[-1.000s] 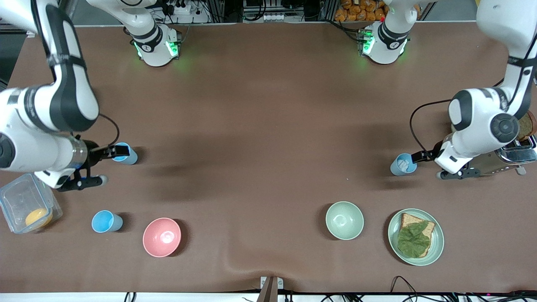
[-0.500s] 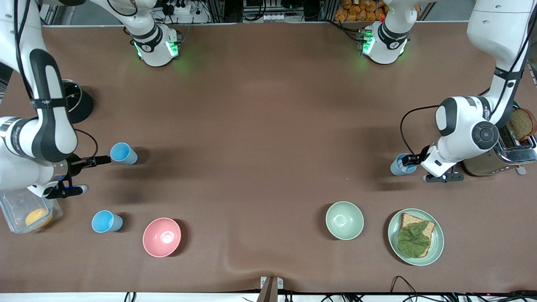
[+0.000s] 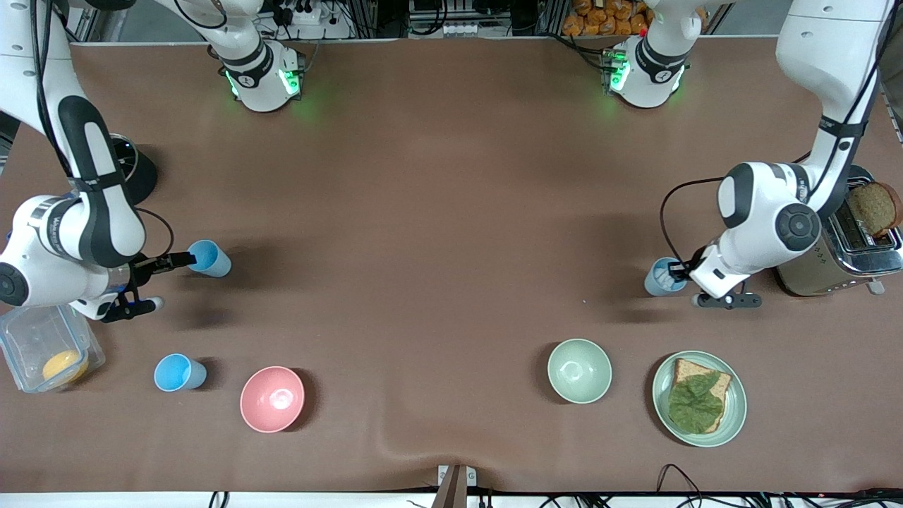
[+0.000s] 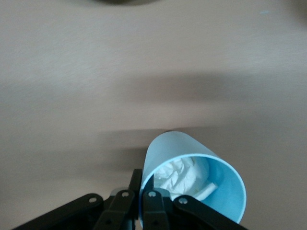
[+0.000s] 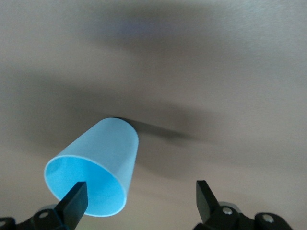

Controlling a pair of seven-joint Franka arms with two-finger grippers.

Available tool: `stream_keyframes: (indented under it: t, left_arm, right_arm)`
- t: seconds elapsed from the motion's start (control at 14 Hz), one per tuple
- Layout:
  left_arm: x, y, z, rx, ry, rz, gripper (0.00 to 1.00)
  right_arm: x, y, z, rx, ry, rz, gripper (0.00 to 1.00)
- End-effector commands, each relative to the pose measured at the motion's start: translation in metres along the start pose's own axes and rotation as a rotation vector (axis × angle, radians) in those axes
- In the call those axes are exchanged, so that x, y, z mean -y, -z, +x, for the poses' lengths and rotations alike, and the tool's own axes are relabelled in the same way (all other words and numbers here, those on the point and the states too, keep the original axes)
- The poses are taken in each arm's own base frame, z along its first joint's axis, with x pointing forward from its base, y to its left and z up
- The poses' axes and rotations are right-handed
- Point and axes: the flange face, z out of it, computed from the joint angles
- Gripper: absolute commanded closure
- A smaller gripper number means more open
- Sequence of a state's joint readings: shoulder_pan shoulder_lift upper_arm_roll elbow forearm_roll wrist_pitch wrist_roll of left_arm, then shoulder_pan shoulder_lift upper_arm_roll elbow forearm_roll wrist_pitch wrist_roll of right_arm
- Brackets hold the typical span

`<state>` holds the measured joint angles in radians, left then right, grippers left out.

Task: Stack blue cups with both arms
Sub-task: 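Grasp the blue cups with the right gripper and the left gripper, then lift the cups and carry both toward the table middle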

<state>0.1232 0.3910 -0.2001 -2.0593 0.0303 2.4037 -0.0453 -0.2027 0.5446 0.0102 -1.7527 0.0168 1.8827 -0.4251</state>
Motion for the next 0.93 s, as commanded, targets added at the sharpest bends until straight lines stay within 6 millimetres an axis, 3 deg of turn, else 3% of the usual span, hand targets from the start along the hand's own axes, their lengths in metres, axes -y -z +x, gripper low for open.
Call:
stream_keyframes:
  t: [0.0,0.29,0.36,0.43,0.57,0.86]
  left_arm:
    - [-0.041,0.029,0.003,-0.047,-0.003,-0.030,1.00]
    - [-0.151,0.043,-0.005,-0.050,0.138,-0.105,1.00]
    - [-0.176,0.042,-0.010,-0.044,0.157,-0.112,1.00]
    - [-0.206,0.044,-0.015,-0.045,0.178,-0.121,1.00]
    - [-0.271,0.041,-0.031,-0.032,0.236,-0.132,1.00]
    - [-0.357,0.028,-0.057,0.003,0.357,-0.156,1.00]
  right_arm:
    - [0.011,-0.015,-0.002,-0.028,0.031,-0.027,0.00]
    - [0.013,-0.025,-0.001,-0.015,0.051,-0.029,0.00]
    - [0.017,-0.026,0.001,-0.011,0.055,-0.030,0.45]
    - [0.017,-0.026,0.001,-0.013,0.056,-0.031,0.97]
    - [0.017,-0.026,0.001,-0.012,0.059,-0.029,1.00]
    - [0.017,-0.025,0.000,-0.011,0.086,-0.029,1.00]
